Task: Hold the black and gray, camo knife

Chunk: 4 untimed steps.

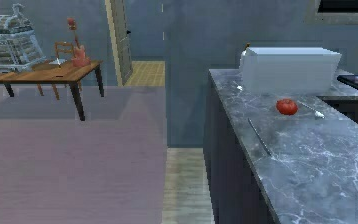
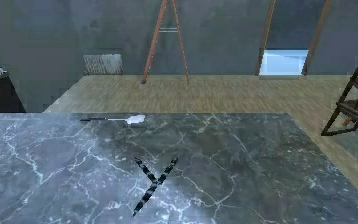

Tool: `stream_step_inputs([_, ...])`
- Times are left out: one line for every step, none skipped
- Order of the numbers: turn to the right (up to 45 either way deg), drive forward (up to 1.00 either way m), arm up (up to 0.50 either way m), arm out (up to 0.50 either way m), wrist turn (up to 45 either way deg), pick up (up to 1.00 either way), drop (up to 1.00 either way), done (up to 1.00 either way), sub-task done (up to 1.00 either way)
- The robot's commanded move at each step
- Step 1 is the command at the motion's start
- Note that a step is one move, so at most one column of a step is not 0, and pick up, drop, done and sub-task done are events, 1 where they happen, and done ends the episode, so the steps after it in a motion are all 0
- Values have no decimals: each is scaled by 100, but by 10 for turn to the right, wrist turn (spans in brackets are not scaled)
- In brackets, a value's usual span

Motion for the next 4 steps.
stream_step_inputs([0,0,50,0,0,0,0,0,0])
stream_step_inputs([0,0,38,0,0,0,0,0,0])
stream_step_inputs([0,0,0,0,450,0,0,0,0])
stream_step_inputs([0,0,0,0,450,0,0,0,0])
